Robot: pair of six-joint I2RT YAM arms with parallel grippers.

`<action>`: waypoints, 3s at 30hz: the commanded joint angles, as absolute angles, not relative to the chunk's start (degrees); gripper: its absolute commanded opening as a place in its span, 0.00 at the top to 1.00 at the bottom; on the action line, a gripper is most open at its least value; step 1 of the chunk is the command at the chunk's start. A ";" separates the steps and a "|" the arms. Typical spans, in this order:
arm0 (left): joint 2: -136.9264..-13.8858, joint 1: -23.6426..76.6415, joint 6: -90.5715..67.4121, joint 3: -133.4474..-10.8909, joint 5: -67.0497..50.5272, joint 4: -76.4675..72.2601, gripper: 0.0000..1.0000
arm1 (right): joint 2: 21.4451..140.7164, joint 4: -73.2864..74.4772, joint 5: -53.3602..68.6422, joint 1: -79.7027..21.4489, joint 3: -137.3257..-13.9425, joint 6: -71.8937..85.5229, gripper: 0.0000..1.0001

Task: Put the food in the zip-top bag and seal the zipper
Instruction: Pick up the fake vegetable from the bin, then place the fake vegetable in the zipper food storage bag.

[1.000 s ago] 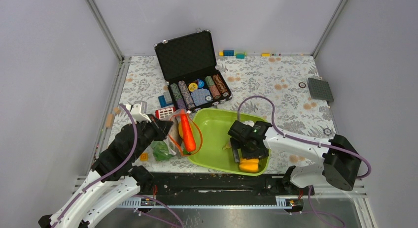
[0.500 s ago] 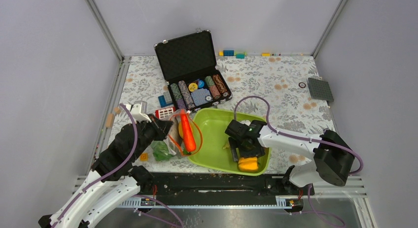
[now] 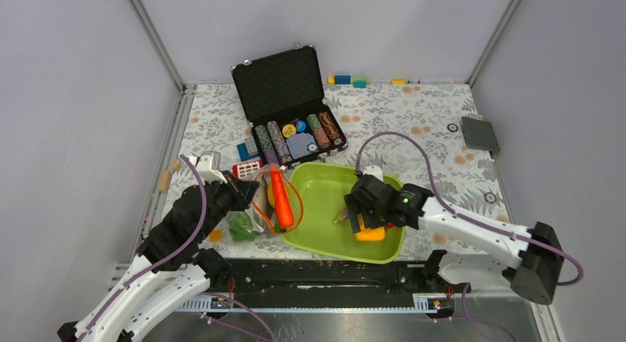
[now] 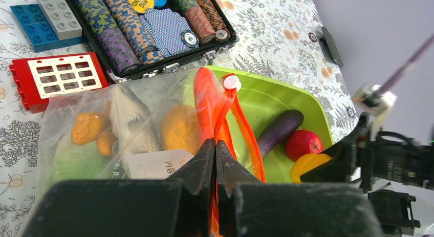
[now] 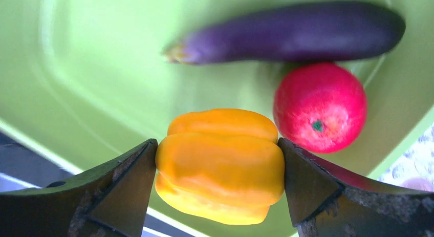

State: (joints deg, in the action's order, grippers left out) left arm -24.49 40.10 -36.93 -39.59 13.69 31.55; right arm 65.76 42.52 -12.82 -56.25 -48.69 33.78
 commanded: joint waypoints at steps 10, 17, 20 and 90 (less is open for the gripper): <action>-24.13 40.15 -36.65 -40.24 10.90 27.51 1.00 | 62.78 -9.88 8.86 -56.73 -52.35 28.23 0.33; -23.96 40.11 -37.72 -40.74 8.82 27.72 1.00 | 75.36 -23.92 16.52 -59.78 -59.30 31.12 0.33; -23.69 40.13 -38.29 -41.08 8.47 28.27 1.00 | 79.24 -24.08 14.68 -60.85 -61.01 30.66 0.32; -20.77 40.15 -42.89 -41.67 8.30 29.17 1.00 | 76.59 -22.44 4.00 -73.08 -55.06 3.33 0.00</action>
State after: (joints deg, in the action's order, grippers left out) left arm -21.76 40.10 -42.02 -41.12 6.90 34.85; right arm 83.57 -23.07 6.52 -72.69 -53.54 -4.12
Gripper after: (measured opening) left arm 0.010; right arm 0.994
